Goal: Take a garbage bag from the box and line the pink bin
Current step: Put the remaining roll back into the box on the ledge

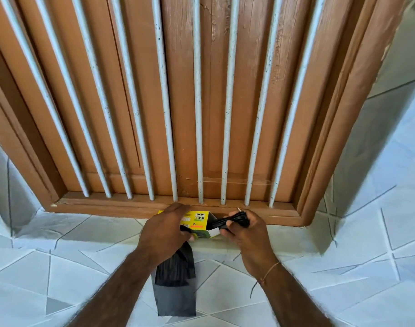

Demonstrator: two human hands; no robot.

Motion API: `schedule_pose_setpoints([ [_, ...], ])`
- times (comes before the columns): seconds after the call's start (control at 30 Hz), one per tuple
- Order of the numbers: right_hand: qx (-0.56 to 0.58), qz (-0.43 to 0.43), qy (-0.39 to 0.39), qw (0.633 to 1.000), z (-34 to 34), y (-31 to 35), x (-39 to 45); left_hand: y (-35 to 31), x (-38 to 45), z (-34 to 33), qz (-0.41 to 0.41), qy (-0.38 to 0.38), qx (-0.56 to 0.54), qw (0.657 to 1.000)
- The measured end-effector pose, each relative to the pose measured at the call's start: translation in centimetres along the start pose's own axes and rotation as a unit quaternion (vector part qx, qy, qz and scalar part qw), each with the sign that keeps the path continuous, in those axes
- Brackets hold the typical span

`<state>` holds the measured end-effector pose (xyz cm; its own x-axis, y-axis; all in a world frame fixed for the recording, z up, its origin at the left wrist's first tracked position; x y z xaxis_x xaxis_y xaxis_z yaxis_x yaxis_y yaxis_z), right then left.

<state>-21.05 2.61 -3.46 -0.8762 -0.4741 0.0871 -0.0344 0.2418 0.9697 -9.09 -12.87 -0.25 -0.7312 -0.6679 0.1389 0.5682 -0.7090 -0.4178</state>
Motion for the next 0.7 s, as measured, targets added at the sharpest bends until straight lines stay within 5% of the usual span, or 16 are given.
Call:
schedule_pose_setpoints([
  [0.07, -0.138, 0.072, -0.031, 0.987, 0.1, 0.8, -0.5, 0.2, -0.3, 0.5, -0.006, -0.001, -0.033, 0.999],
  [0.17, -0.37, 0.219, -0.072, 0.9, -0.7, 2.8, -2.5, 0.6, -0.8, 1.2, -0.01, -0.006, -0.083, 0.996],
  [0.33, -0.309, 0.254, -0.101, 0.911, -2.5, 3.7, -5.9, 1.3, -1.8, 2.1, -0.035, -0.013, -0.117, 0.992],
  [0.47, -0.291, 0.276, -0.194, 0.895, -1.9, 5.7, -7.4, 1.4, -2.8, 2.8, -0.057, -0.01, -0.133, 0.989],
  [0.7, -0.472, 0.345, -0.08, 0.808, -4.0, 6.6, -8.3, 1.4, -3.9, 4.4, -0.072, -0.019, -0.166, 0.983],
])
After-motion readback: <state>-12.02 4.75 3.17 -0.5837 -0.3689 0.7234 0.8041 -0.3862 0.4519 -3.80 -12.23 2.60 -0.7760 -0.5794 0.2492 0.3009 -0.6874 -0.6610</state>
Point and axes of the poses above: each hand's wrist, its own x-axis towards the middle knuckle, its own z-axis out of the back of the hand, y = z × x, the point moved 7 cm from there along x, towards the middle knuckle, and after that the axes turned 10 degrees about z, right-handed, at the moved point
